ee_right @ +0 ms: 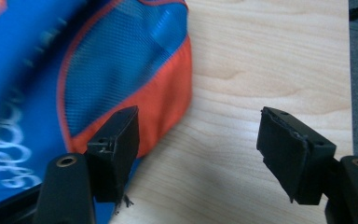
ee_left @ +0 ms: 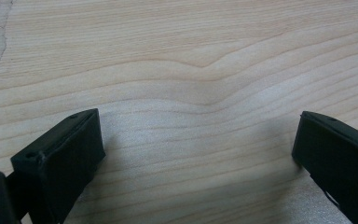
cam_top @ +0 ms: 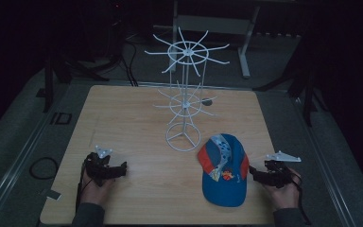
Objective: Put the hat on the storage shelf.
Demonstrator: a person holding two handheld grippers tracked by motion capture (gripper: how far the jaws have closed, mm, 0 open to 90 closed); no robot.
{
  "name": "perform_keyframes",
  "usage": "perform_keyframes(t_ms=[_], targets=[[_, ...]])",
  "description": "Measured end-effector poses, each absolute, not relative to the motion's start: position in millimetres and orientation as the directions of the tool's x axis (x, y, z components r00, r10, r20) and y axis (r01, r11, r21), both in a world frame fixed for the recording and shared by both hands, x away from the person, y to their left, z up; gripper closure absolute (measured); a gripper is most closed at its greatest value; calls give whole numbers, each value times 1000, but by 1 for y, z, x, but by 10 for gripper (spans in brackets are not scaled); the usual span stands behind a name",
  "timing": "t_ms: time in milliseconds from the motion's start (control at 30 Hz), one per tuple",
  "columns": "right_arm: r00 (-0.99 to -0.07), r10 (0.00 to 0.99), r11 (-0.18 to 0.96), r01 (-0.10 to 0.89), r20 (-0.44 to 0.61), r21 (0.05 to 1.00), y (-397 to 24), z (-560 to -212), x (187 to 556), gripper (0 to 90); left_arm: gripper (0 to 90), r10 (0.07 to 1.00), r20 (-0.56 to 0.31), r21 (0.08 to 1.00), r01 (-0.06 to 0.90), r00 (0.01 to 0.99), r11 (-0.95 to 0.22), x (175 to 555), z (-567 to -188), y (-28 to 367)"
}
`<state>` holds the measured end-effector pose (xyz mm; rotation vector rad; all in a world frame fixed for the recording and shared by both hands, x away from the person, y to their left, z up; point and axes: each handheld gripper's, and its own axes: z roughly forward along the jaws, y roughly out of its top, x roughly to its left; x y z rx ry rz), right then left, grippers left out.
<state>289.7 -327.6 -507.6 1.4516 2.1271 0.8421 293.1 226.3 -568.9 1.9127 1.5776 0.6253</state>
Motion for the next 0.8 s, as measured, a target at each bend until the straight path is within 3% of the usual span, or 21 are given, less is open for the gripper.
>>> perform_keyframes(t_ms=[333,800], targets=[[-425,905,312,657,-5,686,-304,-486,287,300,23,981,-5,689,712,193,-136,293,-569,226],[-448,894,314,658,21,685,-285,-469,297,273,23,980,-6,687,713,197,-139,293,-569,226]])
